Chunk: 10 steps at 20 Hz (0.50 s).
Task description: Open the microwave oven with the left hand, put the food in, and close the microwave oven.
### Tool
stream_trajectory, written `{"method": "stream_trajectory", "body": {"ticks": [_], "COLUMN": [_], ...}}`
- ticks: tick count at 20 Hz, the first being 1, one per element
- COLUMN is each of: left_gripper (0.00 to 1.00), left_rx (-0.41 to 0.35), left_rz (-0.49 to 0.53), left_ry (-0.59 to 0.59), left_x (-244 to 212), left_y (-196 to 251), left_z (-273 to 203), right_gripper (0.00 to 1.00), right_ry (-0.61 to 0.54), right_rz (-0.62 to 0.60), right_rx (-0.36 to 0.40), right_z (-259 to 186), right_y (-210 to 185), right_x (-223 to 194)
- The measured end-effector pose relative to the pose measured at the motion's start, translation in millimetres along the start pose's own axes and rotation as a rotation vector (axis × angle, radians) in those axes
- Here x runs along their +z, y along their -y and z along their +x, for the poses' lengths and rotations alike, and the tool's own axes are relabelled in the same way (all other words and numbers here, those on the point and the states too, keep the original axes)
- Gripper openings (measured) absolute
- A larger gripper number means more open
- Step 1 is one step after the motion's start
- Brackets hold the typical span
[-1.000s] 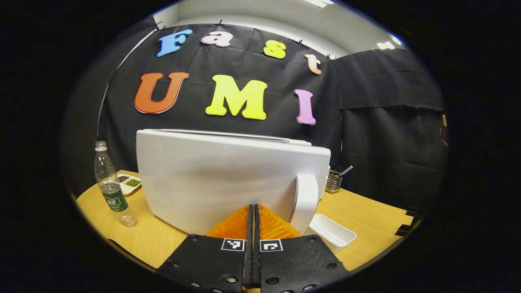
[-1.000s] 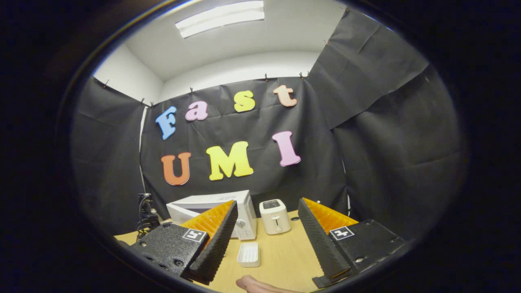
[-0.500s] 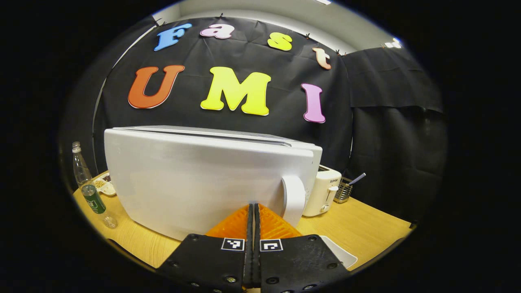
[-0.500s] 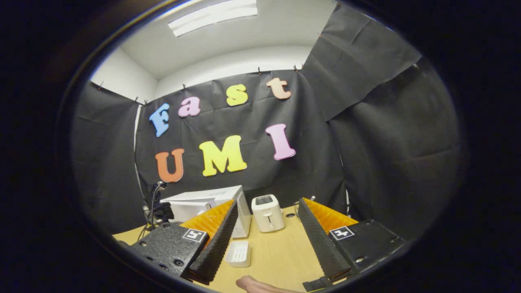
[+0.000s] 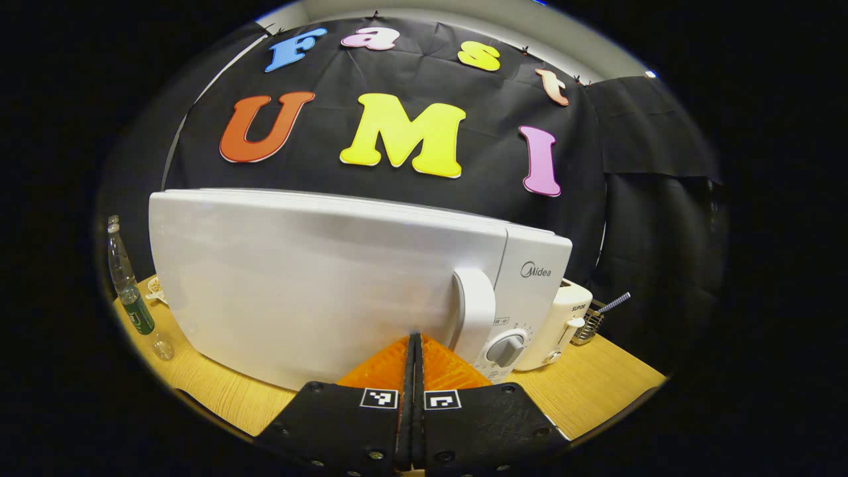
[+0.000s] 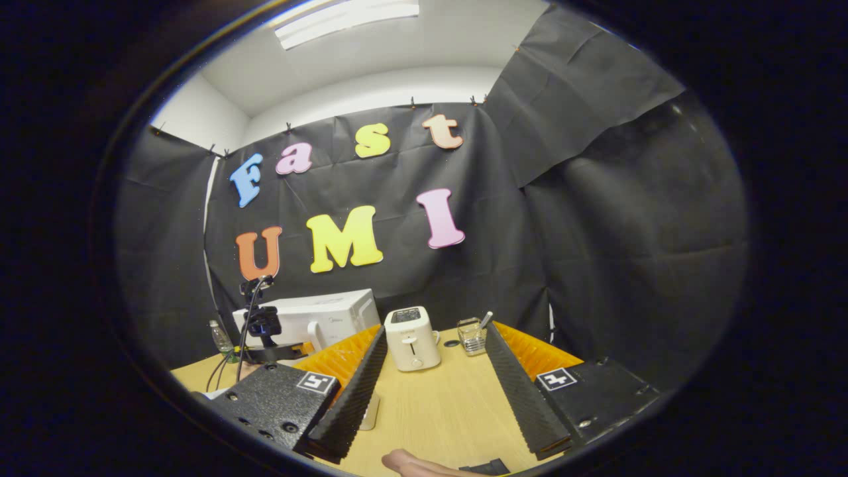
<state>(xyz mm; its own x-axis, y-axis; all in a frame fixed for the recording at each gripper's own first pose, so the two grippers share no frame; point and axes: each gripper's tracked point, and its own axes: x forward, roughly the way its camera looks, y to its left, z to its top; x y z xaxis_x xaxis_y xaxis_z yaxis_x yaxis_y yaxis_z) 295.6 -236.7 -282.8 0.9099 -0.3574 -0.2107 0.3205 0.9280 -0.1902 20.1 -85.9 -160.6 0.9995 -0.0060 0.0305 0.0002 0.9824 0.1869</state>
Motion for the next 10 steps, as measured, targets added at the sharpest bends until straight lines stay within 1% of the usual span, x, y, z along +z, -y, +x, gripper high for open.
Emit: {"method": "stream_trajectory", "body": {"ticks": [4,7,9,10], "left_gripper": [0.01,0.02,0.01,0.01], "left_rx": [-0.007,0.014,0.055,0.043], "left_rz": [-0.012,0.039,0.047,0.035], "left_ry": [0.005,-0.004,-0.020,-0.007], "left_x": [1.8,0.9,1.1,7.0], "left_y": [-2.7,-4.2,-13.1,-11.2], "left_z": [0.5,0.8,-7.7,-17.5], "right_gripper": [0.95,0.95,0.95,0.95], "right_ry": [-0.017,-0.017,-0.011,-0.010], "right_rz": [-0.001,-0.004,-0.015,-0.022], "right_rx": [0.018,0.009,0.007,0.003], "right_z": [-0.5,-3.4,-5.9,-6.6], "right_y": [-11.5,-16.5,-22.0,-23.8], "right_x": [-1.4,3.7,9.0,11.4]}}
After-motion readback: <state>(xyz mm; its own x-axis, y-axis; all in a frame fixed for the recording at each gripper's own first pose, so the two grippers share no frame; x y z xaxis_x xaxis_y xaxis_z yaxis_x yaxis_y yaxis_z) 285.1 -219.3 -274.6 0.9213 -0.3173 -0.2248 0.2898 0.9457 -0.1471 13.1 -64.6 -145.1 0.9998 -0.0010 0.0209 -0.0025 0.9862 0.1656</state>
